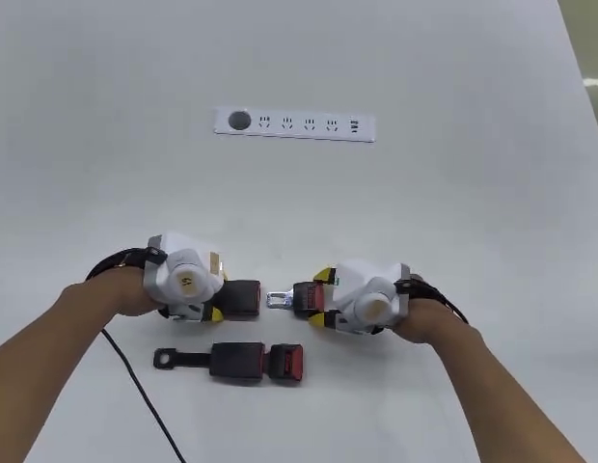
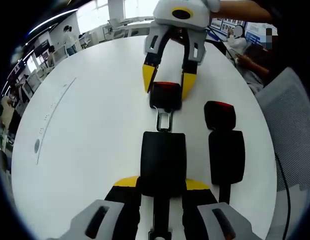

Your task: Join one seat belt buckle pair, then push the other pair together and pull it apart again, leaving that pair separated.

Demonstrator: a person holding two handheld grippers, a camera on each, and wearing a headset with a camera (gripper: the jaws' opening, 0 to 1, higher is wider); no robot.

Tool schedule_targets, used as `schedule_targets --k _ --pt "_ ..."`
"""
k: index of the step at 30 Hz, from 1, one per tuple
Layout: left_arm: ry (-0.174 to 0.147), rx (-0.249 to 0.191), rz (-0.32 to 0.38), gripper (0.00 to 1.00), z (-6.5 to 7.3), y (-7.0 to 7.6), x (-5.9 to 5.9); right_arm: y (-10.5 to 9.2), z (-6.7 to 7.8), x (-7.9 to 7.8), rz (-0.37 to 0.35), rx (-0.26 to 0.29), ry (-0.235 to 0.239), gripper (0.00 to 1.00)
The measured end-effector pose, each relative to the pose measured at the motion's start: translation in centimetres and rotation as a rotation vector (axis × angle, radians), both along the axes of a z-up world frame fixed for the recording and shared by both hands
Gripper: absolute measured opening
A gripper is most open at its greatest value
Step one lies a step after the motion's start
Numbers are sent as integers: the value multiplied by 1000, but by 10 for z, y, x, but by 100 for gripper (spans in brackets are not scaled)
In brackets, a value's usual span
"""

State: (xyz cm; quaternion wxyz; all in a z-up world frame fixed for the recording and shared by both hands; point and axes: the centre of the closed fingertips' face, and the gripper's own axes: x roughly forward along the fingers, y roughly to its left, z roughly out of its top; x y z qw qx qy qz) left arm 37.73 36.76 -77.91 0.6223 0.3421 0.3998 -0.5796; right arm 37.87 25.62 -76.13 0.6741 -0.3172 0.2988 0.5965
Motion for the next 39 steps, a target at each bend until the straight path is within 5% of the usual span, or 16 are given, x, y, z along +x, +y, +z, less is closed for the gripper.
schedule_targets --k 18,39 --pt "0 -4 4 32 1 -1 0 25 -14 3 20 23 2 31" --pt "-2 4 3 31 -2 2 2 26 -19 4 6 11 5 30"
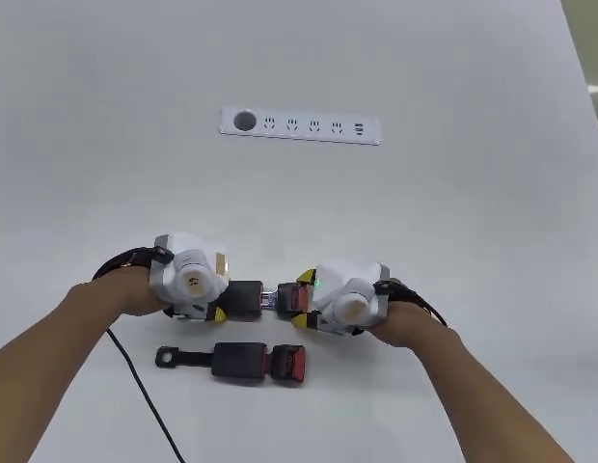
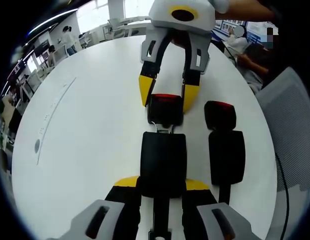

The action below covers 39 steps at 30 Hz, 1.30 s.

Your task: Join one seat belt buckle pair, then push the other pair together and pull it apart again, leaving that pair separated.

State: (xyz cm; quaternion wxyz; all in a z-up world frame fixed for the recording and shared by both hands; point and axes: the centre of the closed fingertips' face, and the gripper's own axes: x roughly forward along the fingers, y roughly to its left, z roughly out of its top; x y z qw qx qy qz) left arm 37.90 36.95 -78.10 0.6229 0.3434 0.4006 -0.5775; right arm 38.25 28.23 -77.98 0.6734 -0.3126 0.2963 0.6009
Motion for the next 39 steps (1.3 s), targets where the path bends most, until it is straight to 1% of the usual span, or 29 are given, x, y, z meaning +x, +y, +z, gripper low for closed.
schedule_targets --k 7,9,11,14,19,24,26,30,37,39 --pt "0 3 1 31 -1 1 1 4 1 -1 -20 2 11 29" --pt "0 2 0 31 -1 1 1 12 2 -2 -26 15 13 29" --pt "-1 3 1 31 -2 1 1 16 2 -2 -26 14 13 29" --pt "-4 3 -3 31 -2 1 0 14 1 0 -32 13 18 29" --pt "-7 4 -9 31 0 -1 0 16 -1 0 -46 5 18 28" --pt "-10 12 -23 30 0 -2 0 16 1 0 -37 -3 16 28" --pt "-12 18 -34 30 0 -2 0 16 2 0 -22 -9 8 28" --pt "-13 18 -40 30 0 -3 -1 16 0 0 -14 -19 8 28" --pt "-10 22 -30 30 0 -3 -1 16 0 0 -49 -23 22 28" --pt "-7 24 -21 30 0 -3 -1 16 0 0 -79 -27 35 29"
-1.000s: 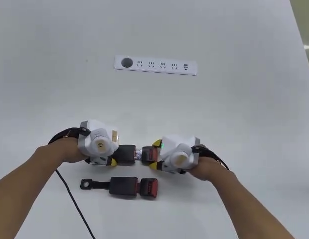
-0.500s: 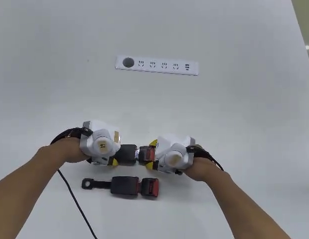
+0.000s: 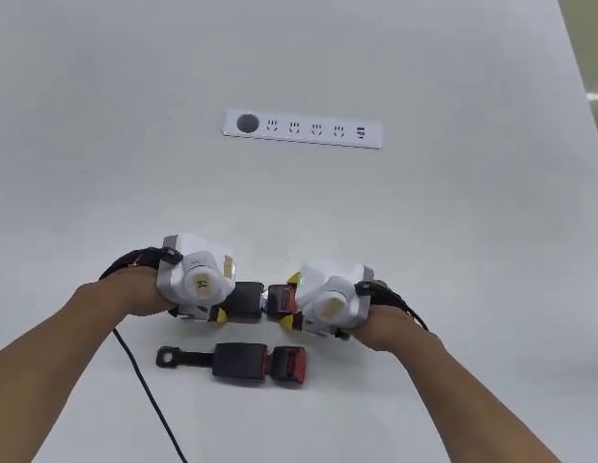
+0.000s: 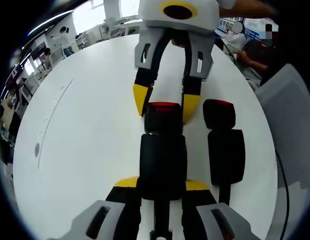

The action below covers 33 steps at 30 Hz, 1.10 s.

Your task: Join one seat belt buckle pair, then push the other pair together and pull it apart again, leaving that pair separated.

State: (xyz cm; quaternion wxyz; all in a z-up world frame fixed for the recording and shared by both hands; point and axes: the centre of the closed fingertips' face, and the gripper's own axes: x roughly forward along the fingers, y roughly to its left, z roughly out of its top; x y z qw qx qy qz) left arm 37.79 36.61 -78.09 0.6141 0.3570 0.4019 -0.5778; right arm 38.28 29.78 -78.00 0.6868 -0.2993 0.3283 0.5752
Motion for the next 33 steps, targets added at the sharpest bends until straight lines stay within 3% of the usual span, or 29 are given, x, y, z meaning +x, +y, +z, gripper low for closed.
schedule_targets --k 23,33 --pt "-3 6 2 32 5 -1 -3 -3 3 -1 37 -4 -24 30" --pt "-4 -10 5 32 5 -1 -3 -17 0 1 40 -24 -23 31"
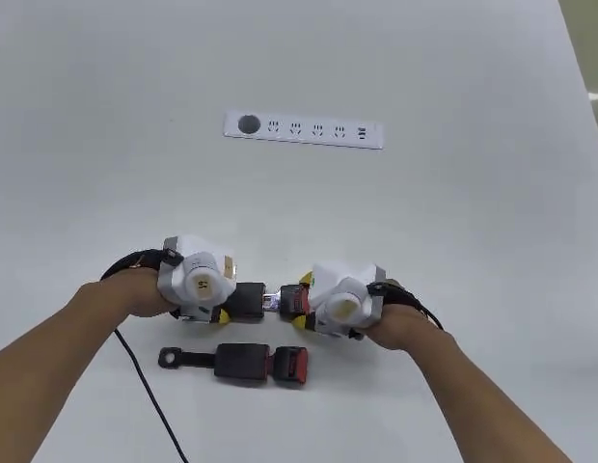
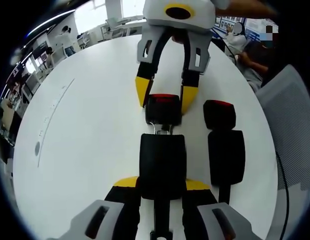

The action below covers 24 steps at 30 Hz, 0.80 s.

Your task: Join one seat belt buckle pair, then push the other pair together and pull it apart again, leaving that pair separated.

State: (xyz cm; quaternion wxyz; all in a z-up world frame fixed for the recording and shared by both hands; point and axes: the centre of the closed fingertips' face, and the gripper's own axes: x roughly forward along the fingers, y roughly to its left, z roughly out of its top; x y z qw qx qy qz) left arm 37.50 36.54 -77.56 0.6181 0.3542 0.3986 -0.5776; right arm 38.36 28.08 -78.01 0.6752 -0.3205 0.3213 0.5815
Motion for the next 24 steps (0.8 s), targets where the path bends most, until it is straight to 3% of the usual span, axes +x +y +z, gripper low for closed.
schedule_targets --k 10,24 --pt "0 -11 -8 32 -2 1 1 -3 1 -3 23 -11 -4 30" --pt "2 -10 -12 32 -4 1 2 -22 2 -7 42 -39 3 31"
